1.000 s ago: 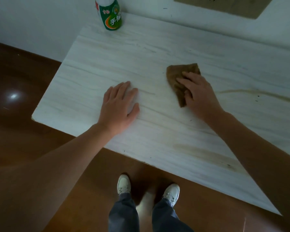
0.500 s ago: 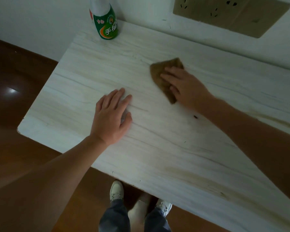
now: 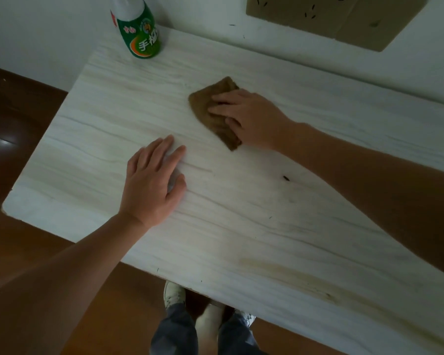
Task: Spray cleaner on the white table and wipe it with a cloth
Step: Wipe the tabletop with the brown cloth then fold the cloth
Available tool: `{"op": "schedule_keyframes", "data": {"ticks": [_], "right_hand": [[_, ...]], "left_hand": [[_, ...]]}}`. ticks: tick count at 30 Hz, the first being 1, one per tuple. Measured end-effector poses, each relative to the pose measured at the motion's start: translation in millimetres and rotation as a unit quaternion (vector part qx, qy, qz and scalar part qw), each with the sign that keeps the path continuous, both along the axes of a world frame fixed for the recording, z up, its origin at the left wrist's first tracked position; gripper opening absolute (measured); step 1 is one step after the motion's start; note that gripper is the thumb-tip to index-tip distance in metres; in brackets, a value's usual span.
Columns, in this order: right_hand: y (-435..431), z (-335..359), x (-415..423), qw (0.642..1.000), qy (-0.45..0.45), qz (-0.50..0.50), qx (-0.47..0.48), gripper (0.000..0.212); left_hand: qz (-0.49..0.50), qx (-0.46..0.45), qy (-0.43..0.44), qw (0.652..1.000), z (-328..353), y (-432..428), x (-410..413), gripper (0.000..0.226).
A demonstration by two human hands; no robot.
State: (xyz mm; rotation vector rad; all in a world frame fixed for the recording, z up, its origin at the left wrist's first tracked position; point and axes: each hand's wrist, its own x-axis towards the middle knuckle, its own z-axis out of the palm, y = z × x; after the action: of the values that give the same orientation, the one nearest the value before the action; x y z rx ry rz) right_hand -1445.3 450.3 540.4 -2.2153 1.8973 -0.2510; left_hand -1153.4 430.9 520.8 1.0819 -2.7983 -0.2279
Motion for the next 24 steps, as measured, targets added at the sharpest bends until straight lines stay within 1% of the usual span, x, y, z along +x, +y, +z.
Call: {"op": "schedule_keyframes", "data": {"ticks": [5, 8, 11, 15, 19, 21, 24], "right_hand": [[-12.3, 1.3, -41.0, 0.989, 0.007, -0.146, -0.022, 0.047], [-1.3, -0.4, -63.0, 0.980, -0.006, -0.198, -0.031, 0.048], [17.3, 1.5, -80.6, 0.980, -0.036, -0.196, -0.025, 0.049], [50.0, 0.5, -89.0, 0.980, -0.027, -0.193, -0.046, 0.048], [87.9, -2.8, -62.2, 0.972, 0.008, -0.222, -0.074, 0.050], [102.4, -0.6, -47.6, 0.971, 0.026, -0.228, -0.072, 0.049], [107.1, 5.5, -38.7, 0.965, 0.027, -0.252, -0.073, 0.048]], "left_hand": [[0.004, -0.009, 0.005, 1.000, -2.1, 0.9, -0.8, 0.056], [0.003, -0.014, 0.012, 1.000, -3.7, 0.1, -0.9, 0.056], [0.002, -0.026, 0.017, 1.000, -4.3, 0.4, -1.2, 0.056], [0.004, -0.028, 0.018, 0.999, -3.1, 1.3, -1.9, 0.056], [0.005, -0.027, 0.020, 0.999, -3.0, 1.4, -1.7, 0.056], [0.005, -0.026, 0.019, 0.999, -2.7, 1.3, -1.5, 0.056], [0.005, -0.021, 0.016, 1.000, -1.7, 0.9, -1.8, 0.056]]}}
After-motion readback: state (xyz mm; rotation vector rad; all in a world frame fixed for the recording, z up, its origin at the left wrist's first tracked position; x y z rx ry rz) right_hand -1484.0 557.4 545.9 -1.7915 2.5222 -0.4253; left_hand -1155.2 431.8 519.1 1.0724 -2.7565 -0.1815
